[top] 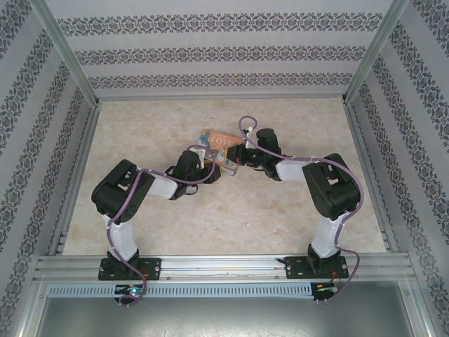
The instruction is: Unlock a padlock with a key
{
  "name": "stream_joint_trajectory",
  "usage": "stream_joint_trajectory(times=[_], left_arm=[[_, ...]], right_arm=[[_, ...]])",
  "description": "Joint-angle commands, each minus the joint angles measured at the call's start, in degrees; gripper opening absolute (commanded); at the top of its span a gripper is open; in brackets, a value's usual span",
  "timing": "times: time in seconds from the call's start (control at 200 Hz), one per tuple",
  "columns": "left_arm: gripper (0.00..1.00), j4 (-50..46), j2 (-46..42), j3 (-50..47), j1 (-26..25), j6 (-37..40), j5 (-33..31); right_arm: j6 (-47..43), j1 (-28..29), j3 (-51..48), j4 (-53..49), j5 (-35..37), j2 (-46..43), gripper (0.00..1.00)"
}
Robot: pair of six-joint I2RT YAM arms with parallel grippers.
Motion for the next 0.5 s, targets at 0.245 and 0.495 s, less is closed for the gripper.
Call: stream_joint_trajectory(times=[0.245,0.495], left_arm=[[0.26,-5.9,-5.1,2.1,-1.1,-2.9,3.7],[0.24,-15.4,-8.9,5.5,-1.2,-6.3,7.2]], right_arm=[[-8.1,0.7,-7.4,-2.2,4.3,-12.1,0.00],[-17.1,2.7,-17.0,-2.0,10.4,-22.7,0.00]])
